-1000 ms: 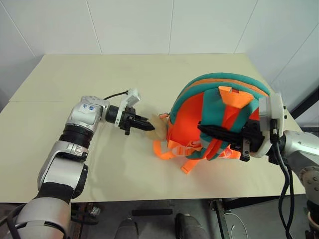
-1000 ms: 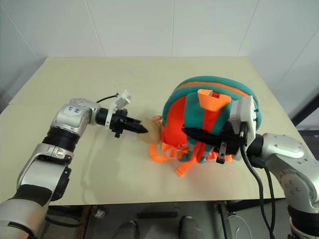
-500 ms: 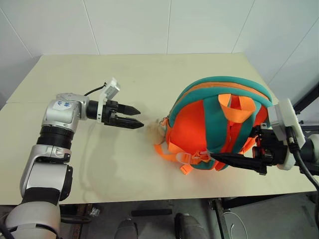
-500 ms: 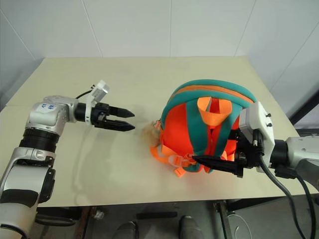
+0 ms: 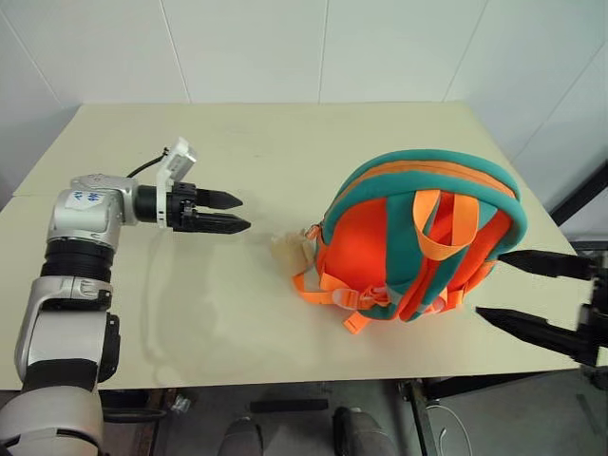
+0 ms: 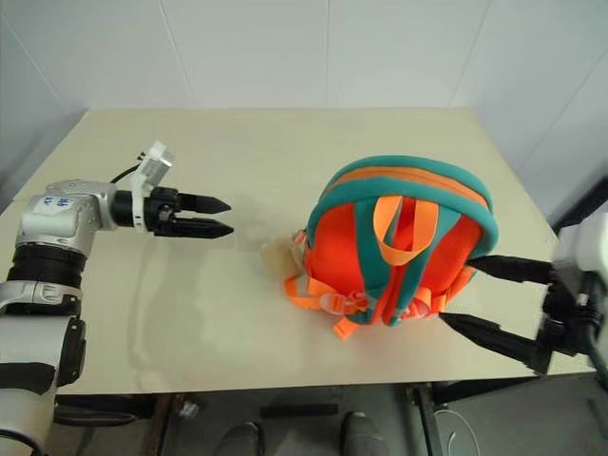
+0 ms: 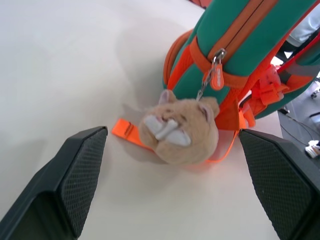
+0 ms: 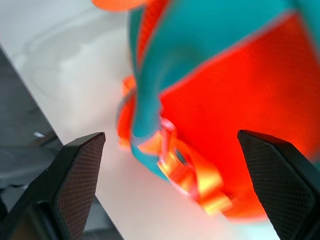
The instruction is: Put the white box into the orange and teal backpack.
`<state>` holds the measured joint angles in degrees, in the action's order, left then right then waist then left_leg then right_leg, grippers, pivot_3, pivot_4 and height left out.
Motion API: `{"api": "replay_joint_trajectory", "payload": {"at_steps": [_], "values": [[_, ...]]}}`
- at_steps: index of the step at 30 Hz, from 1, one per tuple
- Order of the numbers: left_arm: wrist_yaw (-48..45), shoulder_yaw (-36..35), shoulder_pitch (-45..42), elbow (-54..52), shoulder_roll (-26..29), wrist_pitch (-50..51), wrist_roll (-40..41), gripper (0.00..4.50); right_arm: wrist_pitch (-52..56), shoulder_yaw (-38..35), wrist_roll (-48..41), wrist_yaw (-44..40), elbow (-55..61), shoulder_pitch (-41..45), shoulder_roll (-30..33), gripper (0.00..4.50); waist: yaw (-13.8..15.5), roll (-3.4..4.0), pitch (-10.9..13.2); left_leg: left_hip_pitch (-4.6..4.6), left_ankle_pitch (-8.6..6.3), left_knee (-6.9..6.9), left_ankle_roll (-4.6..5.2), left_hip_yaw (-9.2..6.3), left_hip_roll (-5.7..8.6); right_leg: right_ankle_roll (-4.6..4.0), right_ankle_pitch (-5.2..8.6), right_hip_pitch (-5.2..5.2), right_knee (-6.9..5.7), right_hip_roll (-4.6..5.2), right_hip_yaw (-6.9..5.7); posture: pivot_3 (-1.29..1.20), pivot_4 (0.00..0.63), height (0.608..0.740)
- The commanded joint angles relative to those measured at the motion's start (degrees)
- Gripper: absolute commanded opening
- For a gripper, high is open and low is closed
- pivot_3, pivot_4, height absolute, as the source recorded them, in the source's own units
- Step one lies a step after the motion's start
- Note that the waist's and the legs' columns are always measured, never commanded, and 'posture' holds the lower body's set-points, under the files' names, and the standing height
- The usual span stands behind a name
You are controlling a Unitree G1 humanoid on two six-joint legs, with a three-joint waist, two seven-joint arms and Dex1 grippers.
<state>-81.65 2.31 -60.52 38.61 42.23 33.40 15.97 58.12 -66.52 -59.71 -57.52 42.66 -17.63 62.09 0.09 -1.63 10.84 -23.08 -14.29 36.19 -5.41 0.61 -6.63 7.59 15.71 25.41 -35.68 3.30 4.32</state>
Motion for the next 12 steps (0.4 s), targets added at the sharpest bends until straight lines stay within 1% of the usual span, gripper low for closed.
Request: {"api": "replay_joint_trajectory", "payload": {"at_steps": [1, 3, 7, 9, 12], "values": [[-0.6, -3.45, -2.74, 4.79, 0.5, -5.71, 0.88, 4.5, -0.83, -10.78, 5.95, -5.69, -0.66, -6.19, -1.4, 4.47, -0.1, -0.05, -0.01, 0.01, 0.0, 0.01, 0.0, 0.0, 0.0, -0.21, 0.11, -0.01, 0.01, 0.0, 0.0, 0.0, 0.15, 0.74], [-0.63, -4.25, -3.74, 6.6, -0.5, -8.0, 1.12, 4.5, -3.13, -12.7, 8.45, -7.69, -2.76, -8.54, -2.13, 4.47, -0.19, -0.26, 0.04, 0.01, 0.0, 0.06, 0.0, 0.0, 0.0, -0.4, 0.22, -0.05, 0.1, 0.0, 0.01, 0.0, 0.15, 0.74], [-2.32, -9.07, -5.98, 12.8, -3.21, -16.73, 3.55, 4.5, -13.3, -9.67, 16.32, -6.01, -10.51, -7.38, -5.65, 4.47, -0.31, -0.46, 0.07, 0.02, 0.01, 0.22, -0.02, 0.01, 0.0, -0.59, 0.14, -0.31, 0.46, 0.0, 0.02, 0.0, 0.15, 0.74], [-3.45, -9.78, -6.22, 13.89, -3.35, -18.6, 3.56, 4.5, -15.6, -8.7, 17.66, -7.35, -12.2, -8.0, -6.36, 4.47, -0.44, -0.46, 0.07, 0.03, 0.01, 0.23, -0.02, 0.02, 0.0, -0.57, -0.02, -0.48, 0.76, 0.02, 0.02, 0.0, 0.15, 0.74], [-3.8, -10.31, -5.7, 13.95, -3.25, -19.38, 3.21, 4.5, -17.86, -6.85, 18.17, -6.72, -14.35, -6.28, -6.27, 4.47, -0.77, -0.47, 0.07, 0.33, 0.0, 0.15, -0.03, 0.04, 0.0, -0.57, -0.02, -0.81, 0.89, 0.02, 0.03, 0.0, 0.15, 0.74]]}}
